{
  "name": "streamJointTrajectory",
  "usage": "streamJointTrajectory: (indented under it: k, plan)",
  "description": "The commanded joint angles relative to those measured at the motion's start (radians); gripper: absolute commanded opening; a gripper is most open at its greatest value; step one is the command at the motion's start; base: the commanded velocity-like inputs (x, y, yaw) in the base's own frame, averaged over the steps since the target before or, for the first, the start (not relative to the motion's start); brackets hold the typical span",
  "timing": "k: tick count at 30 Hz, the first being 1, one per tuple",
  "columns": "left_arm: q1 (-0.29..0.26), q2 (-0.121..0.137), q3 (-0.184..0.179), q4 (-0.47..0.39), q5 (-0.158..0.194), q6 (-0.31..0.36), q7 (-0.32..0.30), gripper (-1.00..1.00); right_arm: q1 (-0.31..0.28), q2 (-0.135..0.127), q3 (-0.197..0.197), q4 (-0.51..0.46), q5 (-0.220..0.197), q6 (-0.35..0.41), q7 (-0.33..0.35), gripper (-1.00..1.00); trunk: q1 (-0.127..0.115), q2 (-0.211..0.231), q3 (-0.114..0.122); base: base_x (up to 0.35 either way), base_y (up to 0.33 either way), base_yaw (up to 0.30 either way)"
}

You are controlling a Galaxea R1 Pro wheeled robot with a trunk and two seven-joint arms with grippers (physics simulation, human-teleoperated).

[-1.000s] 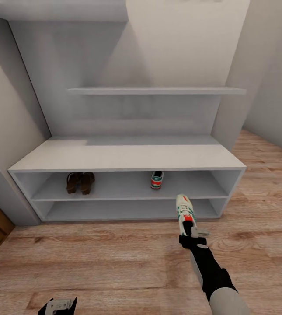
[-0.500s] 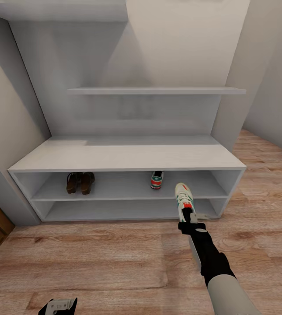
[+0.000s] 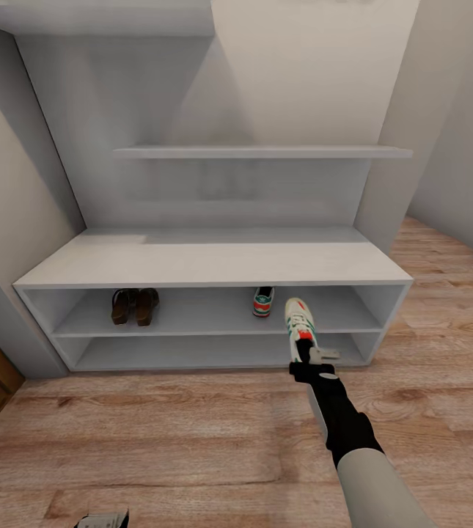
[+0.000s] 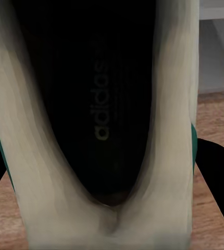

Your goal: Pick up the two gym shoes and the two sandals from the corridor floor and place them onto the hallstand (shoe rack) in the corridor, making sure they are on the rack and not on the floor. Arrange them so the two gym shoes are next to each other and the two sandals are next to each other.

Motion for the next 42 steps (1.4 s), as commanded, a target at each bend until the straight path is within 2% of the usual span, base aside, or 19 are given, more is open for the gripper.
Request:
streamJointTrajectory:
  k: [1, 16, 22, 23, 42]
  plan:
    - [-0.001, 0.000, 0.008, 0.007, 0.001, -0.002, -0.010, 1.00, -0.001, 0.001, -0.003, -0.001, 0.008, 0.006, 0.001, -1.00, 0.000, 0.000, -0.001, 0.000, 0.000, 0.000]
    - [0.000, -0.001, 0.013, 0.021, 0.004, -0.006, -0.010, 1.00, -0.002, 0.001, -0.002, -0.001, 0.004, 0.008, -0.059, -1.00, 0.000, 0.000, -0.001, 0.001, 0.000, 0.000]
    - [0.000, -0.001, 0.013, 0.021, 0.004, -0.006, -0.010, 1.00, -0.002, 0.001, -0.001, 0.004, 0.004, 0.007, -0.089, -1.00, 0.000, 0.000, -0.001, 0.156, 0.009, 0.000]
    - [0.000, -0.001, 0.012, 0.021, 0.003, -0.006, -0.010, 1.00, -0.002, 0.001, -0.001, 0.005, 0.004, 0.007, -0.142, -1.00, 0.000, 0.000, -0.001, 0.277, 0.051, 0.000]
    - [0.000, -0.001, 0.012, 0.021, 0.003, -0.006, -0.010, 1.00, -0.002, 0.001, -0.001, 0.007, 0.004, 0.007, -0.140, -1.00, 0.000, 0.000, -0.001, 0.160, 0.031, 0.000]
